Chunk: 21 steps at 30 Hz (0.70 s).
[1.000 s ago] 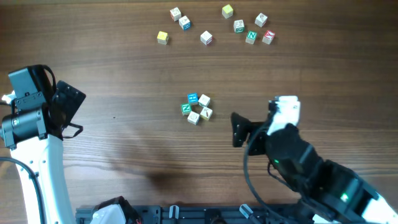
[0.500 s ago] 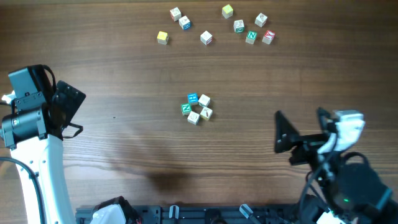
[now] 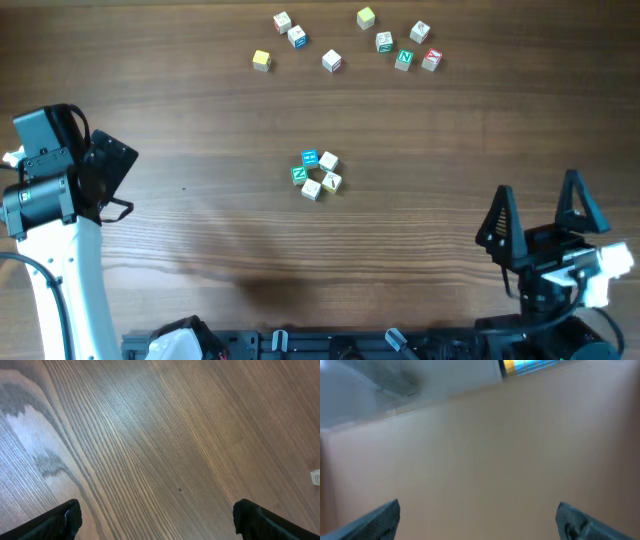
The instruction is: Form a circle
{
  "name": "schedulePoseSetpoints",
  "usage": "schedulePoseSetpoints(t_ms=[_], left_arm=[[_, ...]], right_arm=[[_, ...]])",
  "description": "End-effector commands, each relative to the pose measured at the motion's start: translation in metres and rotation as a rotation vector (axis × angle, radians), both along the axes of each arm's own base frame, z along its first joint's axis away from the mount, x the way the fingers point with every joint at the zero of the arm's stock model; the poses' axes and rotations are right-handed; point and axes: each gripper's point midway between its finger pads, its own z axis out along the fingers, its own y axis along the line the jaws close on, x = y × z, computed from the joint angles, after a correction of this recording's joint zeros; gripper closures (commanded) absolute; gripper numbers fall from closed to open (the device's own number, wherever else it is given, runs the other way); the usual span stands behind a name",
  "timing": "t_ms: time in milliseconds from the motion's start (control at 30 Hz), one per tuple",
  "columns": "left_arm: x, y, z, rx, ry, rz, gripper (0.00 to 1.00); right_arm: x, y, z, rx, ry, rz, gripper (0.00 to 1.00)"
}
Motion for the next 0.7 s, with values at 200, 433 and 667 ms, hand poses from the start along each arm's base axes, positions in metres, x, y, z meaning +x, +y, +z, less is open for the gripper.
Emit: schedulePoseSetpoints(t_ms=[200,433,667], left_arm=[[0.0,0.004,0.002,0.008,-0.006,0.024,0.0],[0.0,0.004,0.002,0.008,-0.006,0.024,0.0],[0.0,0.004,0.002,0.008,-0.006,0.024,0.0]], right_arm=[[0.04,-0.019,-0.093,-0.001,0.154,-0.094,0.0],[0.058,-0.031,-0.158,0.029,0.43,-0.151,0.0],[0.06,-0.03,-0.189,0.016,0.556,-0.15,0.0]])
